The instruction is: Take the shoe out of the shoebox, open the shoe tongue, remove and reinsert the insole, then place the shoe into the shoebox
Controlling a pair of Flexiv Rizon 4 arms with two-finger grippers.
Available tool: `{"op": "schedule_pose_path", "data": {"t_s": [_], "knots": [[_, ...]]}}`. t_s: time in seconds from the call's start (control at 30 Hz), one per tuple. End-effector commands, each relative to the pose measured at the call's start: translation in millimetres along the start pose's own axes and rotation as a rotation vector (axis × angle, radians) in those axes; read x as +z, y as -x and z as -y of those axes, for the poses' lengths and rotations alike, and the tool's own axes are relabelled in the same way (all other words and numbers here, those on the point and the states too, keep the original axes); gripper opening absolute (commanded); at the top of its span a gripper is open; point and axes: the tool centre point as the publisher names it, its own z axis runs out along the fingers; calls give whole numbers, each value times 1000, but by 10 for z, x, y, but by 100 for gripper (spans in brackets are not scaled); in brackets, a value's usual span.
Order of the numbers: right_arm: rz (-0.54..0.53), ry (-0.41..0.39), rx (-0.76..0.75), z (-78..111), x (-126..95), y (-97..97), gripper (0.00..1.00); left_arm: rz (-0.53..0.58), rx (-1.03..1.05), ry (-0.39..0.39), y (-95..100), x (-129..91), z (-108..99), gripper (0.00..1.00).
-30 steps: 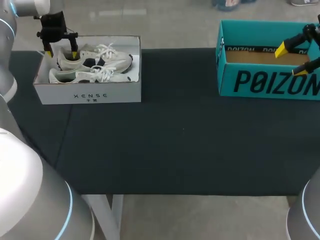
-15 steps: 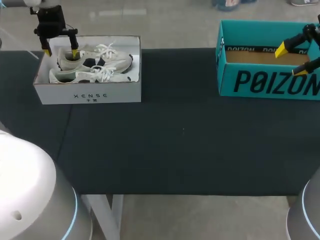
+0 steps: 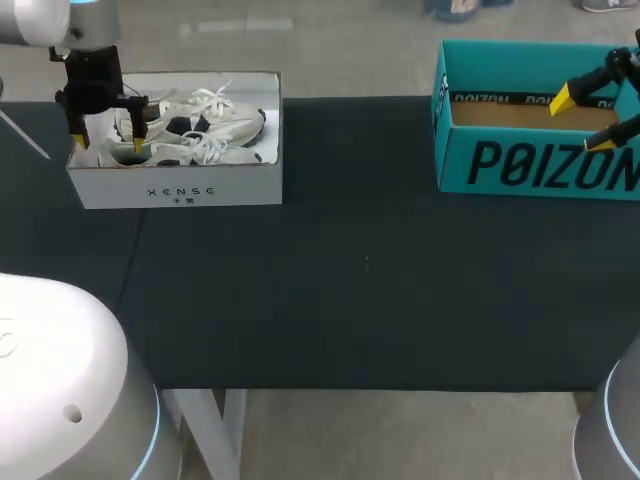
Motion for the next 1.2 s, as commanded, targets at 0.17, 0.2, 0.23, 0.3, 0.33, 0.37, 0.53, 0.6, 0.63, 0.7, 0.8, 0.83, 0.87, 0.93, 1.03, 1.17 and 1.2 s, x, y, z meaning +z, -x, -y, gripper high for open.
{"op": "schedule_pose_path", "data": {"t_s": [0.17,0.2,0.23,0.3,0.33,0.37,0.53,0.6,0.63,0.7,0.8,0.83,0.87,0.93,1.03,1.17,1.2], "knots": [[2,1,2,7,2,-1,100,8,-7,268,-73,-20,185,100],[2,1,2,7,2,-1,100,6,-5,271,-77,-24,180,100],[2,1,2,7,2,-1,100,3,-5,271,-78,-31,170,100],[2,1,2,7,2,-1,100,0,-5,272,-84,-41,148,100],[2,1,2,7,2,-1,100,-8,-8,272,-87,-44,134,100],[2,1,2,7,2,-1,100,-9,-9,272,-90,-48,115,100],[2,1,2,7,2,-1,100,0,-41,263,-180,-20,-12,100],[2,1,2,7,2,-1,100,-8,-68,256,-215,-7,-53,100],[2,1,2,7,2,-1,100,-5,-73,254,-225,-4,-67,100],[2,1,2,7,2,-1,100,-6,-89,240,-257,22,-108,100],[2,1,2,7,2,-1,100,-18,-100,216,-287,71,-163,100],[2,1,2,7,2,-1,100,-10,-96,214,-297,85,-177,100],[2,1,2,7,2,-1,100,-8,-105,207,-310,102,-193,100],[2,1,2,7,2,-1,100,1,-114,198,-332,144,-239,100],[2,1,2,7,2,-1,100,7,-111,186,-347,201,-306,100],[2,1,2,7,2,-1,100,3,-89,172,-345,270,-366,100],[2,1,2,7,2,-1,100,5,-77,166,-340,288,-370,100]]}}
